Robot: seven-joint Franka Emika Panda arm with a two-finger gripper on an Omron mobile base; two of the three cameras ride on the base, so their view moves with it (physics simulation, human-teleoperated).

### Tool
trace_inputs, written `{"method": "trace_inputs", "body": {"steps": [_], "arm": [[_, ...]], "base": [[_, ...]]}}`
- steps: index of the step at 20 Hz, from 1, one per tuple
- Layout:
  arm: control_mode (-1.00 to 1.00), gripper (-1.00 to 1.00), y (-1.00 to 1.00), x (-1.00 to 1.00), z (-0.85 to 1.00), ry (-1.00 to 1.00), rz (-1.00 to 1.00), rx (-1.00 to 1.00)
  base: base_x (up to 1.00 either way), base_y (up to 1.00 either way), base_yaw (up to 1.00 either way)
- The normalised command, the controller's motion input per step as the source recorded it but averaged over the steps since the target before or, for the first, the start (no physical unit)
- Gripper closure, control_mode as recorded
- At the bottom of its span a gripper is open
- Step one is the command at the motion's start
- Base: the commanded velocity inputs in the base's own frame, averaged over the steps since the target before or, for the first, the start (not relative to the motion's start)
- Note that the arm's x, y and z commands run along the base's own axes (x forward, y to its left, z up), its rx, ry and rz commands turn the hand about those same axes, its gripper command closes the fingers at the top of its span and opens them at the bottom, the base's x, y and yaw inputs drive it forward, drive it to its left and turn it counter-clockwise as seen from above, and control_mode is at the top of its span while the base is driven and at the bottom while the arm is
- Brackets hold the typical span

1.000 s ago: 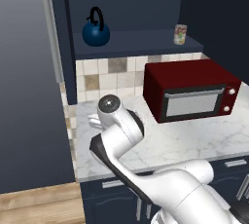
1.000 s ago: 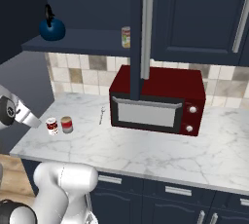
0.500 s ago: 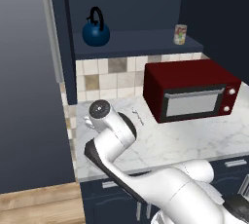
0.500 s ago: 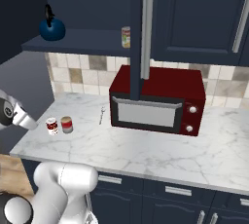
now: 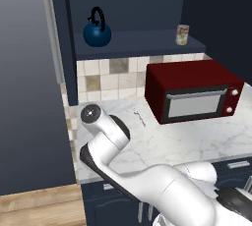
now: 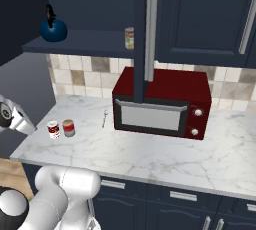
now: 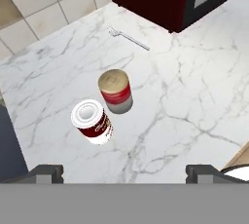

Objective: Pick the cans from the counter and place them in their designated side in the cabinet.

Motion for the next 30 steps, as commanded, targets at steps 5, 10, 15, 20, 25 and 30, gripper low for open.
{"method": "trace_inputs", "body": {"steps": [5,10,15,20,25,30], "arm": [[-1.0,-1.0,0.12,0.07,-0.03,-0.04,-0.11,0.0],[-1.0,-1.0,0.09,0.08,-0.03,-0.04,-0.11,0.0],[-1.0,-1.0,0.06,0.06,0.0,-0.04,-0.11,0.0],[-1.0,-1.0,0.06,0.06,0.0,-0.05,-0.11,0.0],[-1.0,-1.0,0.06,0.07,-0.01,-0.04,-0.11,0.0],[-1.0,-1.0,0.02,0.06,-0.02,-0.01,-0.09,0.01]], "base": [[0.0,0.0,0.0],[0.0,0.0,0.0],[0.0,0.0,0.0],[0.0,0.0,0.0],[0.0,0.0,0.0],[0.0,0.0,0.0]]}}
